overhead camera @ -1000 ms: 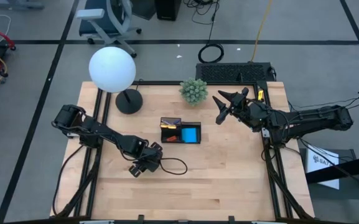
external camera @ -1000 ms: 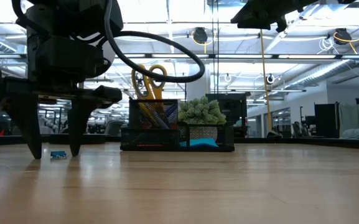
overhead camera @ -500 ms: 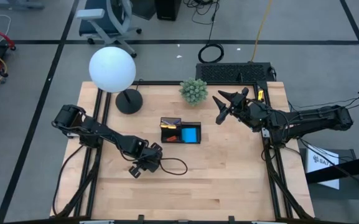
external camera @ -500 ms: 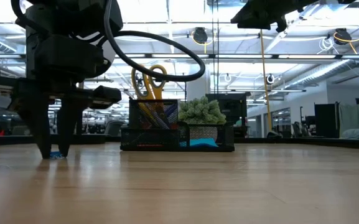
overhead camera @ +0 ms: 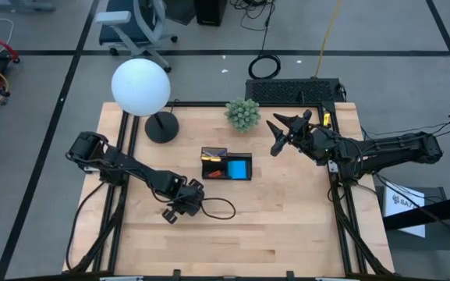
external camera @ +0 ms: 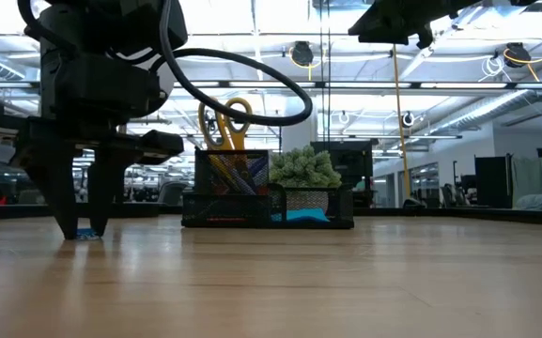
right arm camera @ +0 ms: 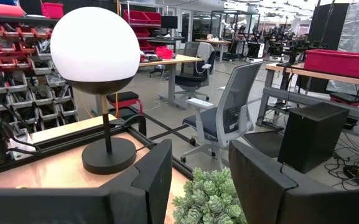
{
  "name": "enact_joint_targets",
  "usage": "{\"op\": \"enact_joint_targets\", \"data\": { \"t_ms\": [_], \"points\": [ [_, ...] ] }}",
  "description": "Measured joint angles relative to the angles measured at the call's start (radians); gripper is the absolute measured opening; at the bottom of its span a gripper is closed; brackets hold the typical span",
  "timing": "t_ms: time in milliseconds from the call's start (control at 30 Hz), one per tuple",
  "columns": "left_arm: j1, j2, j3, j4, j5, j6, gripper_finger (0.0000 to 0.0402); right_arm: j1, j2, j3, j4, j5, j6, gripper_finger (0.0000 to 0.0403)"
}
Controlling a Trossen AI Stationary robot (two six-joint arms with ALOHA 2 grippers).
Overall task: Pick and place office supplies into organizer
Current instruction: Put the binder clip into the desk organizer
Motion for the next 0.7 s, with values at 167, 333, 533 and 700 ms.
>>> {"op": "enact_joint_targets", "data": {
  "t_ms": [167,333,533,700],
  "points": [
    [0.000,0.003,0.039,-0.039,-0.007,0.004,0.0091,0.000,0.000,0.000,0.000,0.000,0.000,0.0153],
    [-0.001,0.007,0.067,-0.062,-0.055,0.008,0.0091,0.000,0.000,0.000,0.000,0.000,0.000,0.0153],
    [-0.003,0.005,0.088,-0.096,-0.090,0.014,0.0092,0.000,0.000,0.000,0.000,0.000,0.000,0.0153],
    [-0.002,0.004,0.123,-0.132,-0.104,0.019,0.0092,0.000,0.000,0.000,0.000,0.000,0.000,0.0153]
  ]
}}
